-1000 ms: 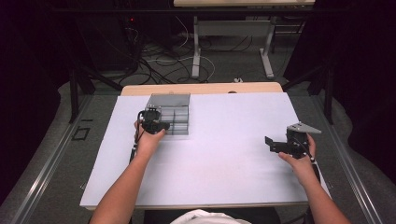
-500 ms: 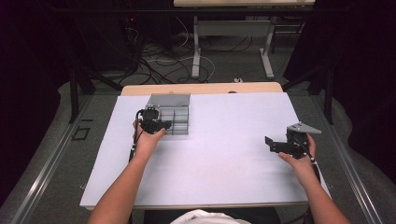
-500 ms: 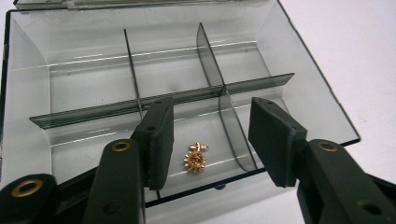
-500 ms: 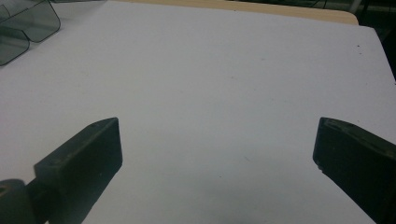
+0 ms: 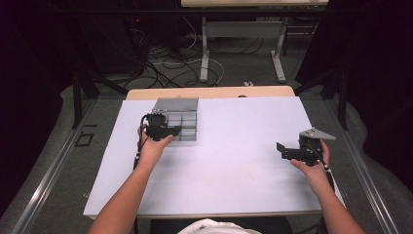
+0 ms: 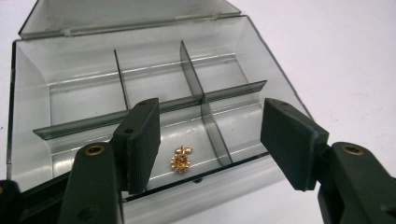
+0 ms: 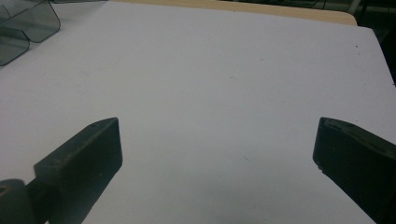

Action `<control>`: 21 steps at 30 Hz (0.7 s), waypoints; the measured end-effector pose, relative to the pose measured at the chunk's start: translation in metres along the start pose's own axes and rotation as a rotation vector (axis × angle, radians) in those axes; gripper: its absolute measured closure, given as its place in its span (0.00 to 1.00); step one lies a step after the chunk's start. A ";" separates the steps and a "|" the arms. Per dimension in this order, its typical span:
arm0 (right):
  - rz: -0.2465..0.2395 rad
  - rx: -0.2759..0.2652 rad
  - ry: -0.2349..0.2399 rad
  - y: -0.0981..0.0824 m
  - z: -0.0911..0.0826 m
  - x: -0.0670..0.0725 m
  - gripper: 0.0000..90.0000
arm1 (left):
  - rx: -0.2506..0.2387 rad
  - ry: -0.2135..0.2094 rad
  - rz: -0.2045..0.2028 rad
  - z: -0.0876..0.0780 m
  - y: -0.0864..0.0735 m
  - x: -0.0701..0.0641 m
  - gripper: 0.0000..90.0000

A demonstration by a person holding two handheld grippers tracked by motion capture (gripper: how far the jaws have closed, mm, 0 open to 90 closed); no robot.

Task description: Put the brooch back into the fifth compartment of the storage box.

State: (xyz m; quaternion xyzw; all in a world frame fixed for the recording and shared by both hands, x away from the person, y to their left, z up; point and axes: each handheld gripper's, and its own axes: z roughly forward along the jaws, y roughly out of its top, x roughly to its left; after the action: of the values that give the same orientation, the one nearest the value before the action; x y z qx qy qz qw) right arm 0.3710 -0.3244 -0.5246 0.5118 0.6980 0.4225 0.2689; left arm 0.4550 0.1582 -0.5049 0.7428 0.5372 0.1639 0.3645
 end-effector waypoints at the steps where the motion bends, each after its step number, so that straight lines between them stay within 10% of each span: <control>1: 0.004 0.000 -0.002 0.000 0.000 0.000 0.01 | 0.002 -0.004 0.013 -0.001 0.000 0.000 0.42; 9: 0.000 -0.004 0.004 0.000 0.000 0.000 0.01 | -0.026 -0.004 0.086 -0.016 0.006 -0.011 0.42; 21: 0.003 -0.007 0.002 0.000 -0.002 0.000 0.01 | -0.039 -0.087 0.067 -0.040 0.004 -0.016 0.38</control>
State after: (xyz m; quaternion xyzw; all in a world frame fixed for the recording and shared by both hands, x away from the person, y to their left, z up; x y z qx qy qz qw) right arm 0.3697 -0.3248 -0.5236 0.5114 0.6961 0.4258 0.2694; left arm 0.4260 0.1577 -0.4725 0.7595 0.4924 0.1540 0.3961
